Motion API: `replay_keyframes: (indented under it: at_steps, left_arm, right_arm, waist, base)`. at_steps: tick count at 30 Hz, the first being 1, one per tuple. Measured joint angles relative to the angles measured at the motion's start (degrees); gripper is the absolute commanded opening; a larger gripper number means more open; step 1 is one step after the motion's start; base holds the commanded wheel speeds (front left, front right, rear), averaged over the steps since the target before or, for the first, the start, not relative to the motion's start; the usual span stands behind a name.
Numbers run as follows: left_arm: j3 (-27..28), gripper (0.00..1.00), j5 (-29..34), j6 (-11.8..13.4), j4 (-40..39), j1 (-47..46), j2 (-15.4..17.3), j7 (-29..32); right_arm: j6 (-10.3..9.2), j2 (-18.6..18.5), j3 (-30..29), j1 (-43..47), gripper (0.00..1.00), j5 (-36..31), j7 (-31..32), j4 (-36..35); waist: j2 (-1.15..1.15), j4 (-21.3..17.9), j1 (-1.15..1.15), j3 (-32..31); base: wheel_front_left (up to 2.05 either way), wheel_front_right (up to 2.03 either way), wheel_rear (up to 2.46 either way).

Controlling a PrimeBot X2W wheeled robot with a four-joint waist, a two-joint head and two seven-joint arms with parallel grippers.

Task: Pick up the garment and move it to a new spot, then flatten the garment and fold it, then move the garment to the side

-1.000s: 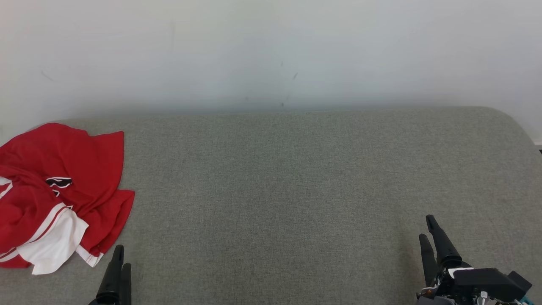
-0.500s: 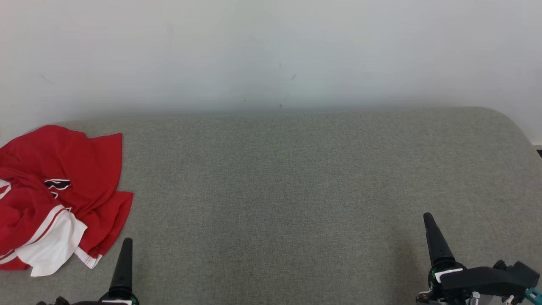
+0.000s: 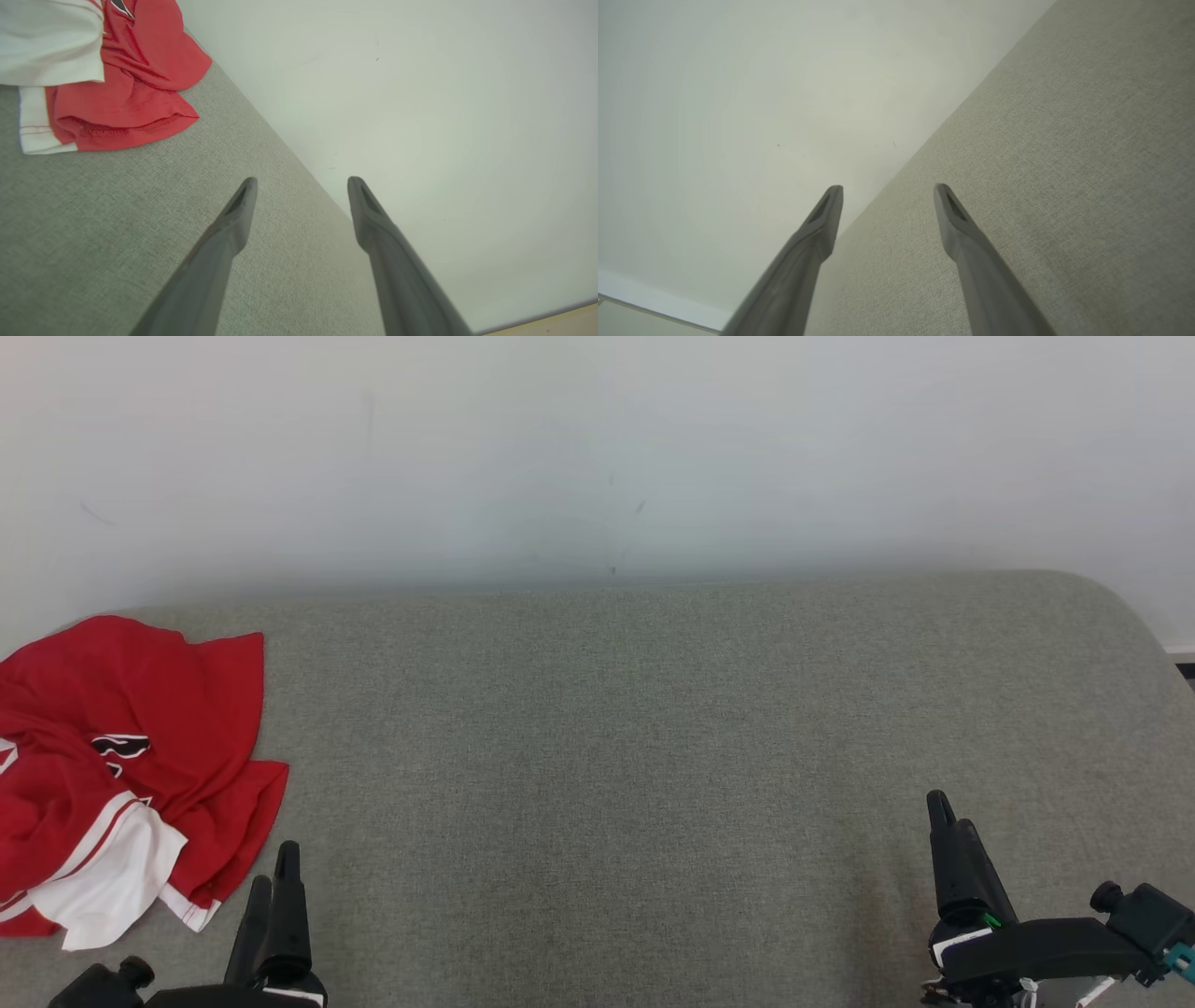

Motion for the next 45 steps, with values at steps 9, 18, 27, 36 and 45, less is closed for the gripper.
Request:
replay_keyframes:
  at_steps: [9,18,27,36,45]
  left_arm:
    - [-0.7,1.00,9.4,0.0,-1.1,-0.1,-0.3,-1.8]
    - [-1.7,1.00,15.5,0.2,-2.1,-0.2,-0.3,-3.4]
    - [-2.5,1.00,22.2,0.4,-2.4,-1.0,-0.3,-4.9]
    - [-3.3,1.00,28.0,1.0,-3.1,-1.1,-0.3,-6.3]
    - [-4.8,1.00,34.0,2.0,-3.9,-1.1,-0.3,-7.5]
  right_arm:
    - [0.00,0.4,1.0,0.6,1.00,-9.7,-1.7,-2.9]
    - [0.00,-0.8,5.0,0.6,1.00,-16.2,-3.4,-3.4]
    - [0.00,-1.8,5.3,-0.3,1.00,-22.7,-5.0,-4.2]
    - [0.01,-0.8,5.1,1.1,1.00,-30.5,-6.3,-5.6]
    - [0.09,-0.4,5.8,1.8,1.00,-36.4,-7.5,-6.7]
  waist:
    - [0.00,-0.2,0.00,0.0]
    - [0.00,-0.7,0.00,0.1]
    - [0.00,-0.6,0.00,0.3]
    - [0.00,-0.5,0.00,0.2]
    - [0.00,-0.8,0.00,0.2]
  base:
    - [0.00,0.00,0.00]
    - [0.00,0.00,0.00]
    - [0.00,0.00,0.00]
    - [0.00,0.00,0.00]
    - [0.00,0.00,0.00]
